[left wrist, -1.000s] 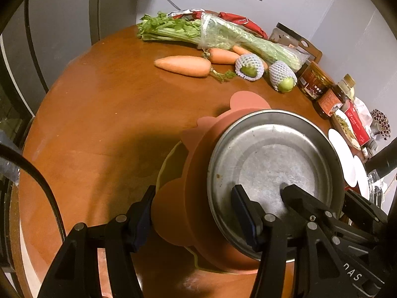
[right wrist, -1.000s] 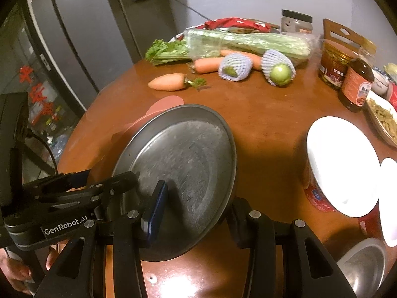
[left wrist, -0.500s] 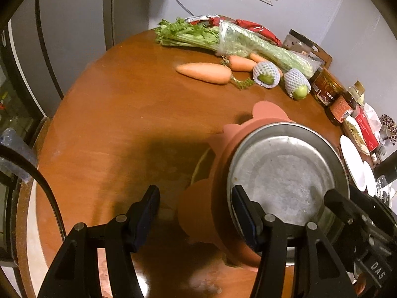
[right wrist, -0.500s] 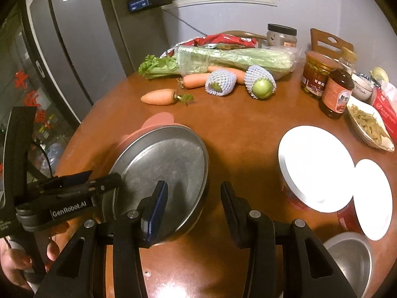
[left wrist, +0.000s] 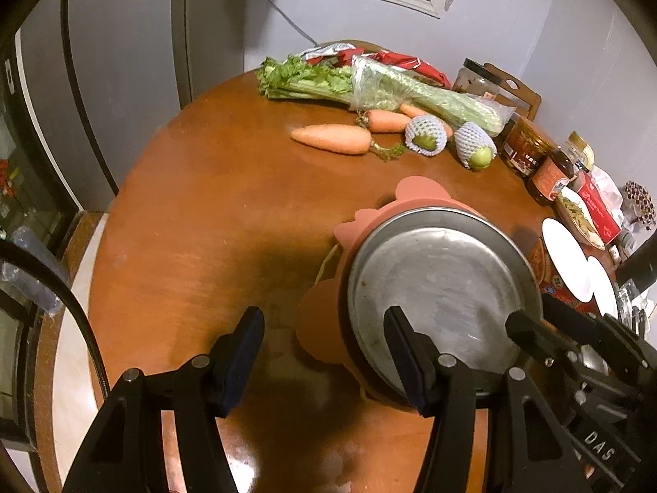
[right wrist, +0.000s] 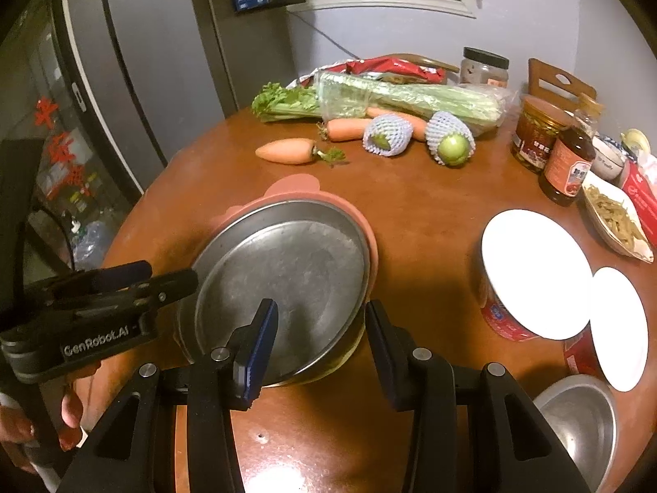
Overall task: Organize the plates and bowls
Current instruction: 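Settle the grey tray flat on the pink plate with the left gripper, then open the left gripper and move it to the steel mixing bowl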
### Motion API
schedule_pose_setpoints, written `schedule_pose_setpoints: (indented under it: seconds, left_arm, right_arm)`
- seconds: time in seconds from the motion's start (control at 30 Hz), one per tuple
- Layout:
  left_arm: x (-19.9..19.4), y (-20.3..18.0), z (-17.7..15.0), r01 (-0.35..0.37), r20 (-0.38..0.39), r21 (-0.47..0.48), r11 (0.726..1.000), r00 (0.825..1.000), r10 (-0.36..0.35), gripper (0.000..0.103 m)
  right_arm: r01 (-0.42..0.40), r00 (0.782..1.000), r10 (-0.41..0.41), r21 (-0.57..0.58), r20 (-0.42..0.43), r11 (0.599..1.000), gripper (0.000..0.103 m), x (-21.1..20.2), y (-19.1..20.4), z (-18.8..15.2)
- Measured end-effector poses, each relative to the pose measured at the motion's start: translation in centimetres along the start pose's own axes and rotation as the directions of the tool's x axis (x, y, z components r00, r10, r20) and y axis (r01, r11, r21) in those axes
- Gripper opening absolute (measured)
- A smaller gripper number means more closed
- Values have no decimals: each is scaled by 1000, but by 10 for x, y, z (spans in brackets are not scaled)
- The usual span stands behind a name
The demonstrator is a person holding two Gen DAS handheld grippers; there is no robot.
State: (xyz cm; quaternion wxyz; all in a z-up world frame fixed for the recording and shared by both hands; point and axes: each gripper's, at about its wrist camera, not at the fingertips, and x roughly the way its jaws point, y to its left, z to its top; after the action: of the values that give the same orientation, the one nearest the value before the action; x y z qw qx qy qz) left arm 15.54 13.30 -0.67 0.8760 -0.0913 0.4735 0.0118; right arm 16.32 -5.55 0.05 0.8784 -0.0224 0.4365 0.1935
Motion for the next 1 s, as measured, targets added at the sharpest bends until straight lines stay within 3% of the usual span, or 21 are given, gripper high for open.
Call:
schedule_pose_setpoints:
  seconds: [0.57, 1.0]
  left_arm:
    - [-50, -53, -15, -23, 78, 93, 995, 997, 16, 61]
    - [-73, -114, -25, -4, 127, 165, 986, 992, -17, 61]
  right_arm:
    - [20, 989, -22, 16, 144, 1000, 50, -70, -19, -10]
    - [65, 973, -77, 61, 219, 996, 54, -122, -64, -35]
